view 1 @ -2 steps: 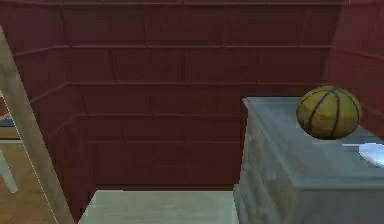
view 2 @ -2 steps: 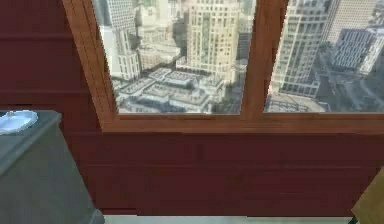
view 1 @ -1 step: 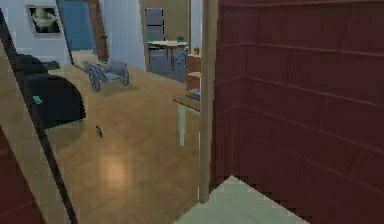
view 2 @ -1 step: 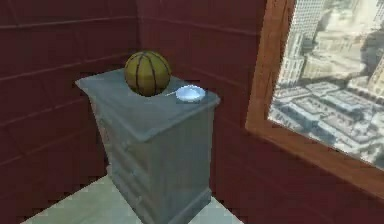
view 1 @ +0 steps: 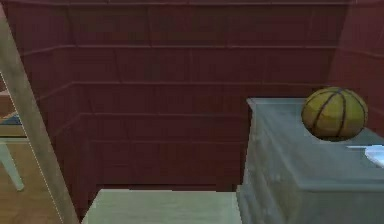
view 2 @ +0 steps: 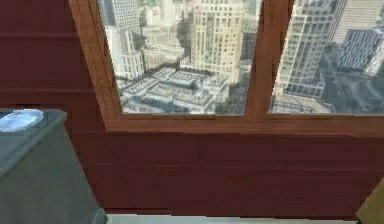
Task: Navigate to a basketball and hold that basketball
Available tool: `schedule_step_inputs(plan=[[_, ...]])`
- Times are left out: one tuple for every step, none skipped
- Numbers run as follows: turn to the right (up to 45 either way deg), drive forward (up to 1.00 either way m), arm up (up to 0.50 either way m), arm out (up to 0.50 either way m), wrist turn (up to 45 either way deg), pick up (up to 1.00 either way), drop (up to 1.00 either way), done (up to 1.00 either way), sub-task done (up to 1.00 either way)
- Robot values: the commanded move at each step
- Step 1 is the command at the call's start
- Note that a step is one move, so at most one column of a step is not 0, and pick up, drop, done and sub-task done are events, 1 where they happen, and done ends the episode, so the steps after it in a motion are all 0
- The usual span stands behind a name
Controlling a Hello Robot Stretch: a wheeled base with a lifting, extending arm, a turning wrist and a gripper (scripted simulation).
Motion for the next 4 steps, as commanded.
schedule_step_inputs(plan=[[0.0, 0.5, 0.0, 0.0, 0.0, 0.0, 0.0, 0.0, 0.0], [-27.0, 0.0, 0.0, 0.0, 0.0, 0.0, 0.0, 0.0, 0.0], [0.0, 0.0, 0.5, 0.0, 0.0, 0.0, 0.0, 0.0, 0.0], [0.0, 0.0, 0.38, 0.0, 0.0, 0.0, 0.0, 0.0, 0.0]])
